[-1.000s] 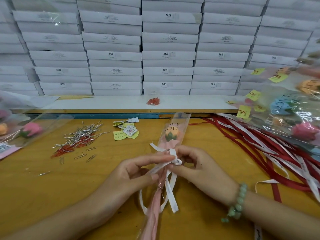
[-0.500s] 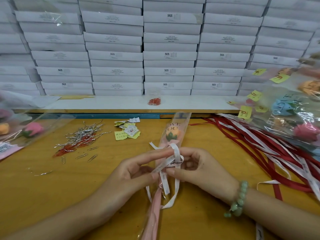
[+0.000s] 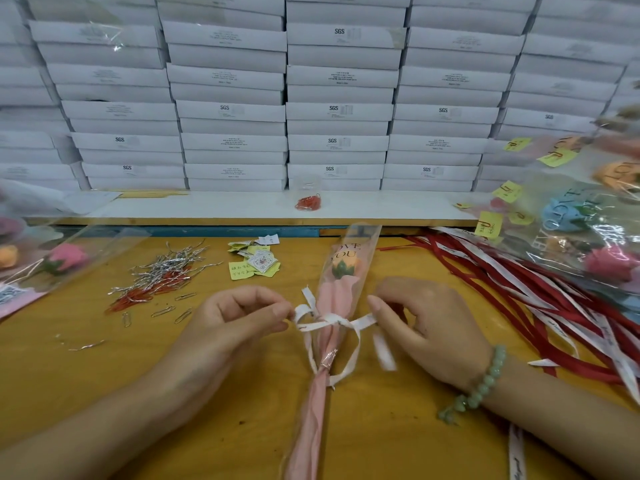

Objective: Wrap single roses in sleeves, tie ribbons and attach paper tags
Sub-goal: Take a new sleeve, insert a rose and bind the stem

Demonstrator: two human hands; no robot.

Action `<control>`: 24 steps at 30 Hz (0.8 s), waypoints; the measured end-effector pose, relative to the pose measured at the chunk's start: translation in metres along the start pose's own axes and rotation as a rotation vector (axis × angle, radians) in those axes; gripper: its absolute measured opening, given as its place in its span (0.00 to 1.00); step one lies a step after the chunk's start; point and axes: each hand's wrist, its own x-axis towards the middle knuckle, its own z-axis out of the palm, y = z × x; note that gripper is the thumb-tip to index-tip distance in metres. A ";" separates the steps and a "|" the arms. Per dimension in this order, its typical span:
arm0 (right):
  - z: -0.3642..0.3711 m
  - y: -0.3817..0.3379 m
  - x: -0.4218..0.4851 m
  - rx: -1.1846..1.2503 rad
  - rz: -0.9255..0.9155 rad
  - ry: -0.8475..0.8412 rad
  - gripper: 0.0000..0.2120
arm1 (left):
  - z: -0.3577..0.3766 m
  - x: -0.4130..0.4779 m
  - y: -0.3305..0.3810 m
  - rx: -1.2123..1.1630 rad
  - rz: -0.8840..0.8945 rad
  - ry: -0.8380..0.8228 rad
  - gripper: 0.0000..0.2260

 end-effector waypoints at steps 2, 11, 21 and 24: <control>-0.001 0.005 0.001 -0.049 -0.052 -0.002 0.16 | 0.002 0.001 0.000 -0.013 -0.010 -0.004 0.06; 0.001 0.020 0.001 -0.129 -0.307 -0.182 0.18 | -0.008 0.005 -0.002 0.114 0.020 0.052 0.10; -0.008 0.042 0.001 -0.192 -0.425 -0.348 0.17 | -0.009 0.002 -0.002 0.421 0.131 0.044 0.05; -0.010 0.047 0.001 -0.214 -0.407 -0.375 0.15 | -0.010 0.000 -0.002 0.433 0.113 0.015 0.06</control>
